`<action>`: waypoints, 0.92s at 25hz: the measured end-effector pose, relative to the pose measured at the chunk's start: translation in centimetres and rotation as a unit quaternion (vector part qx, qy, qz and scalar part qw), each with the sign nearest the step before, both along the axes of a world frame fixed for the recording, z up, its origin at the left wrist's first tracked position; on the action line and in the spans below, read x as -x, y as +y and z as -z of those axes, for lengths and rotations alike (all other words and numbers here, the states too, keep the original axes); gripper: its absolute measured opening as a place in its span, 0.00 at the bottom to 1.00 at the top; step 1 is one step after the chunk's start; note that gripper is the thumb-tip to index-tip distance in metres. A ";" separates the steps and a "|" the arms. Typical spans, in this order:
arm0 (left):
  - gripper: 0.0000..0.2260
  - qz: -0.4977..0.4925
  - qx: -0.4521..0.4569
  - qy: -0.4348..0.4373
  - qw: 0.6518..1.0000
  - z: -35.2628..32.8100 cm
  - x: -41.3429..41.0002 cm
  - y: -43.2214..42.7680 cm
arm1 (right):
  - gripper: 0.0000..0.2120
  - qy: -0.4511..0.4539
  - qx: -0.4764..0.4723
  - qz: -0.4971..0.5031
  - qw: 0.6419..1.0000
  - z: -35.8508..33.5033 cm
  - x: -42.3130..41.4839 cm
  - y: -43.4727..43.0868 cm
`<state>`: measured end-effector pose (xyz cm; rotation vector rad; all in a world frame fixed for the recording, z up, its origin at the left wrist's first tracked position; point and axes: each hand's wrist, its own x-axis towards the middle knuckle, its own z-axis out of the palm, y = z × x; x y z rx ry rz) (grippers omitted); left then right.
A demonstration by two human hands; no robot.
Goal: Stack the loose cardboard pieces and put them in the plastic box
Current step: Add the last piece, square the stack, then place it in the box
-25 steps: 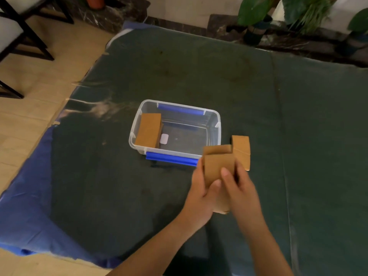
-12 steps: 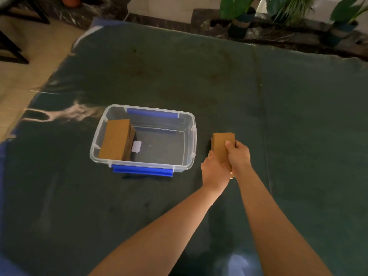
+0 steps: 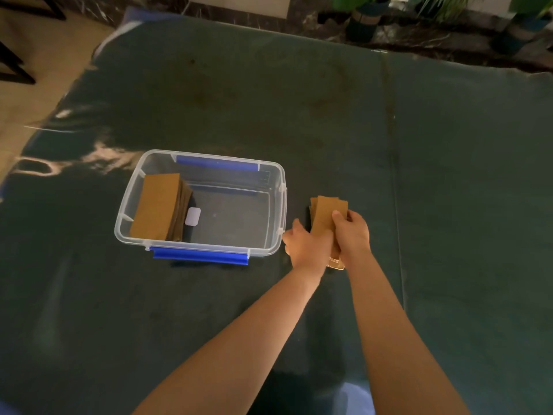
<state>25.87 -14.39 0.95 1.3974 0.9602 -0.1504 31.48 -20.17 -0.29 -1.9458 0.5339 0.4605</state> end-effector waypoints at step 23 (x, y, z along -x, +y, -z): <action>0.34 0.472 -0.386 -0.027 0.792 -2.5 19.5 13.3 | 0.33 -0.030 -0.036 -0.500 0.865 -3.0 14.6 -0.1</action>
